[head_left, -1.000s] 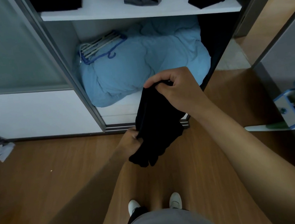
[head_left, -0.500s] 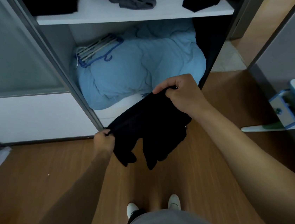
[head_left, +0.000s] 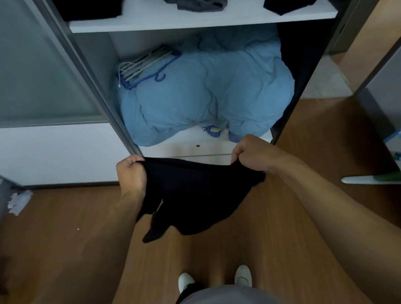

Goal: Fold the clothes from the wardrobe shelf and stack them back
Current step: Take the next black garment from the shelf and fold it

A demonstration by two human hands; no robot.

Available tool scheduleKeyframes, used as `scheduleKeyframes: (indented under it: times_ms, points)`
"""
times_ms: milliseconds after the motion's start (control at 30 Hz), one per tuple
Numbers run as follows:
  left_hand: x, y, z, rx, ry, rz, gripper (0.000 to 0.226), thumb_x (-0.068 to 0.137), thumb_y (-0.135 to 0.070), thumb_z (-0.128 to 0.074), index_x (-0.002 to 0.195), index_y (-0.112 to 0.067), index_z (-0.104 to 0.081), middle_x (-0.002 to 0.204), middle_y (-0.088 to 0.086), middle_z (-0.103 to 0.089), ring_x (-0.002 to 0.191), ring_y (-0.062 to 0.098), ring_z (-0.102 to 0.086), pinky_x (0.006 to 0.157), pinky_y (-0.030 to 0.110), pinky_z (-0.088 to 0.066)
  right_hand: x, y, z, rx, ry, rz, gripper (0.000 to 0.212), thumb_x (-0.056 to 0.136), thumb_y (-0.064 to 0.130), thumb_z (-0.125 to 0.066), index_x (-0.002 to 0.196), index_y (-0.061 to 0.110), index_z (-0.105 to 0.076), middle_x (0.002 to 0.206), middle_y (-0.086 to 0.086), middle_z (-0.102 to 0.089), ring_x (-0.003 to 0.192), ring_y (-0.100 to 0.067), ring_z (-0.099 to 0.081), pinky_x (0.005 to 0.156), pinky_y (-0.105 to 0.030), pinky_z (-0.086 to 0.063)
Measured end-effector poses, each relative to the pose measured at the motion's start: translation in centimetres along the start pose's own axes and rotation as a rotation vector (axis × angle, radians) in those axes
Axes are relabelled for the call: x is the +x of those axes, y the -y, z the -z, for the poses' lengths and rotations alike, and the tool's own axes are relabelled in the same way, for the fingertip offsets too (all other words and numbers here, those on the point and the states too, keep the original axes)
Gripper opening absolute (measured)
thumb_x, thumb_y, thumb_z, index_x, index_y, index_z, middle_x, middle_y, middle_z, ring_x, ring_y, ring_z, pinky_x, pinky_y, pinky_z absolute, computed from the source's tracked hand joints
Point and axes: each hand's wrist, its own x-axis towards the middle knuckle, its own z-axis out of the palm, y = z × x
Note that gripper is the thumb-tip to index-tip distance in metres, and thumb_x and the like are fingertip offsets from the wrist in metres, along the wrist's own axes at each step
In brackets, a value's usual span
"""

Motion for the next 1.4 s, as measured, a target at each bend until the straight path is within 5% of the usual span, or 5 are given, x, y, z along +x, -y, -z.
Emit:
scheduleKeyframes:
  times_ms: [167,333,467,767,1400]
  points:
    - [0.0,0.2,1.3,0.128,0.081,-0.04,0.039,0.073,0.011,-0.029,0.054,-0.016,-0.05,0.051,-0.004,-0.042,0.051,0.01,-0.038,0.044,0.018,-0.03,-0.2,1.6,-1.1,0.243,-0.033,0.109,0.041,0.083,0.005,-0.049,0.048,0.021,-0.064,0.047,0.012,-0.054,0.047,-0.002,-0.049,0.051,-0.019,-0.037]
    - [0.1,-0.3,1.7,0.243,0.151,-0.192,0.033,0.088,-0.001,-0.036,0.058,-0.014,-0.033,0.06,0.005,-0.029,0.055,0.013,-0.029,0.053,0.03,-0.022,-0.5,3.5,-1.6,-0.079,0.262,0.197,0.063,0.06,0.083,-0.067,0.079,0.024,-0.077,0.068,0.004,-0.071,0.066,-0.006,-0.068,0.061,-0.022,-0.044]
    - [0.4,-0.5,1.5,0.267,0.185,-0.233,0.027,0.088,-0.007,-0.039,0.062,0.002,-0.037,0.064,0.007,-0.034,0.062,0.018,-0.035,0.058,0.031,-0.026,-0.1,4.4,-2.2,-0.364,0.403,0.34,0.019,0.074,0.041,-0.081,0.069,0.04,-0.063,0.069,0.013,-0.064,0.064,-0.005,-0.061,0.057,-0.024,-0.043]
    - [0.1,0.6,1.7,0.492,0.276,-0.311,0.016,0.083,-0.004,-0.049,0.076,-0.018,-0.053,0.075,0.007,-0.06,0.073,0.02,-0.057,0.065,0.034,-0.045,1.0,4.2,-0.7,-0.324,0.369,0.328,0.025,0.086,0.002,-0.055,0.097,0.008,-0.077,0.094,-0.019,-0.072,0.073,-0.015,-0.06,0.074,-0.041,-0.055]
    - [-1.7,1.3,-2.6,0.509,0.737,-0.221,0.019,0.08,-0.026,-0.057,0.092,-0.011,-0.061,0.095,0.007,-0.06,0.09,0.016,-0.056,0.08,0.033,-0.043,0.2,7.2,-1.8,-0.233,0.426,0.217,0.039,0.076,0.008,-0.051,0.049,0.035,-0.052,0.063,0.003,-0.046,0.06,-0.014,-0.047,0.059,-0.031,-0.035]
